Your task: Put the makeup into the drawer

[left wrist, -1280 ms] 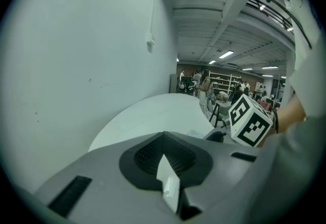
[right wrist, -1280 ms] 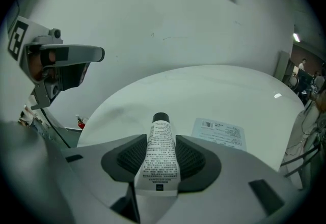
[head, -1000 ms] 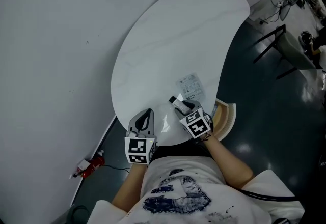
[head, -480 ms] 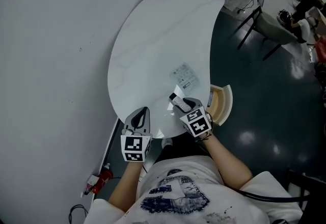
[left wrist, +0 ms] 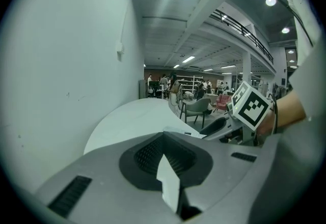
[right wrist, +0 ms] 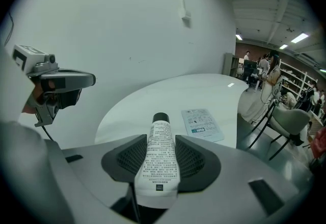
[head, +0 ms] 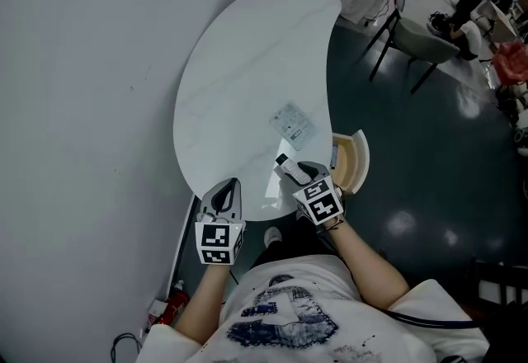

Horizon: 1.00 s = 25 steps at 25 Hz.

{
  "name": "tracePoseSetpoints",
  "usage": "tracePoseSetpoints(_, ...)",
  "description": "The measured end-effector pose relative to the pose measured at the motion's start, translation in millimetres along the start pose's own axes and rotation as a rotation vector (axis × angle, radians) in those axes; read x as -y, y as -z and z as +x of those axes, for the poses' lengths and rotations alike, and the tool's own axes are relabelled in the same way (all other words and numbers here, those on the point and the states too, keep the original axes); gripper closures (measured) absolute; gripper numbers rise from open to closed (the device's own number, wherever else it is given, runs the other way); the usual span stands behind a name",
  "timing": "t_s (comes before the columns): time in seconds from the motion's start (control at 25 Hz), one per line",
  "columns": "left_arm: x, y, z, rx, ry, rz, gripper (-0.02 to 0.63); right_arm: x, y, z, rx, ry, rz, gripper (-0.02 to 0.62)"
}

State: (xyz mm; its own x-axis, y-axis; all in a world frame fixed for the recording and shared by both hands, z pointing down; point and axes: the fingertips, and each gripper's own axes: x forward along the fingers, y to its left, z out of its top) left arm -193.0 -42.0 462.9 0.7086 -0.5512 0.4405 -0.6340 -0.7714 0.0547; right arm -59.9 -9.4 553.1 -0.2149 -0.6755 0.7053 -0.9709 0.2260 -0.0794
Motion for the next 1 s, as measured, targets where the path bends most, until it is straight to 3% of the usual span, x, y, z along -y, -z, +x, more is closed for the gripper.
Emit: tracePoseSetpoints(1.0,109.8,-9.8,55.5,-0.006,0.296,0.132,0.559,85.2,77.2,-87.5,0.025,0.267,0.238,0.408)
